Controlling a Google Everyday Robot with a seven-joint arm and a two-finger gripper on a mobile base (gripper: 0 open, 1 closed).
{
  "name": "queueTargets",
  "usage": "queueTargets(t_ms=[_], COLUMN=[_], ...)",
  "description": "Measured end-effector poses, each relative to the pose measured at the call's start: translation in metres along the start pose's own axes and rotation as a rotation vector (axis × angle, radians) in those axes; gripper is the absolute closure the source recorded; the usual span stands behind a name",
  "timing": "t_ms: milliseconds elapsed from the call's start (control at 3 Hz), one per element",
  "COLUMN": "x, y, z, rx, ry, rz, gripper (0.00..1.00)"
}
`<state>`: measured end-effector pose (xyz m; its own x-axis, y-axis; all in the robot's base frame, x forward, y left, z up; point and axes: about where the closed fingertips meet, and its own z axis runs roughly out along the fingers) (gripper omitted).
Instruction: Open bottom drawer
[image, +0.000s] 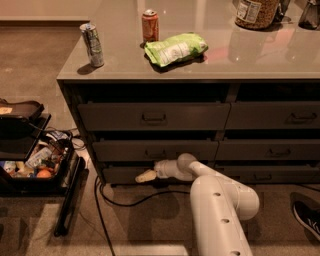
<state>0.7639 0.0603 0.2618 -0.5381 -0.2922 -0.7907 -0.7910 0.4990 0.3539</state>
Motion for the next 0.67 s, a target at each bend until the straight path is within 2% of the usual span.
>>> queueTargets(t_ms=[333, 667], x=[0.004, 0.0054], y=[-0.0043, -0.0061], z=[0.0134, 0.014], rx=[0.041, 0.048], ry=[0.072, 0.079], rz=[-0.021, -0.021], gripper=[0.0, 0.0])
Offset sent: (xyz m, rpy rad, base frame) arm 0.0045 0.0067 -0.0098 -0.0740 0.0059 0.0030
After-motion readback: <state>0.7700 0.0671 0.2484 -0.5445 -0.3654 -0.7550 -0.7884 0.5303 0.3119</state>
